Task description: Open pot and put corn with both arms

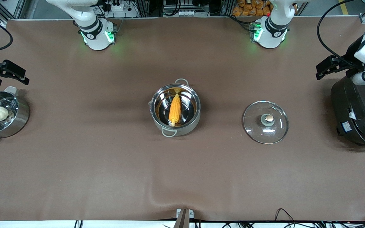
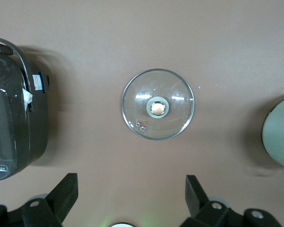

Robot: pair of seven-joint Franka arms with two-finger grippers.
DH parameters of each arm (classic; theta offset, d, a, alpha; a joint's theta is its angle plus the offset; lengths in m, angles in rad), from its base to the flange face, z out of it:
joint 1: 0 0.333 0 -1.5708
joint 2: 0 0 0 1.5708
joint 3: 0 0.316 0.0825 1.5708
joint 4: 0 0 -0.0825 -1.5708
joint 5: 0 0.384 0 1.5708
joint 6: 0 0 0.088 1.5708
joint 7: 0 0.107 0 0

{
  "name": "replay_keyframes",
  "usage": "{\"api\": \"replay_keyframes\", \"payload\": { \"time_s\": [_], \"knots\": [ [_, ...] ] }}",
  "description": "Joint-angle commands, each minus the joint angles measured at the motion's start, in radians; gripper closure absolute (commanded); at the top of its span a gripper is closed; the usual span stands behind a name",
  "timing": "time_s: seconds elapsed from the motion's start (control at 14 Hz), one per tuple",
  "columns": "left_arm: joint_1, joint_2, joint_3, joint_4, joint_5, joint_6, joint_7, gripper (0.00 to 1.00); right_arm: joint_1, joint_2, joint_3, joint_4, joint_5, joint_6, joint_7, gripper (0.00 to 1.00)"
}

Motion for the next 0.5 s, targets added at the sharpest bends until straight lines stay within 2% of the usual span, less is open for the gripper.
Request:
{"api": "replay_keyframes", "payload": {
  "time_s": [0.0,0.43],
  "knots": [
    [0.005,-0.026,-0.001,-0.015,-0.023,-0.012,0.028,0.0,-0.009,-0.003,0.014,0.007,-0.009,-0.028,0.017,0.0],
    [0.001,-0.025,-0.001,-0.015,-0.022,-0.012,0.026,0.0,-0.009,-0.003,0.014,0.03,-0.009,-0.065,0.019,0.0]
  ]
}}
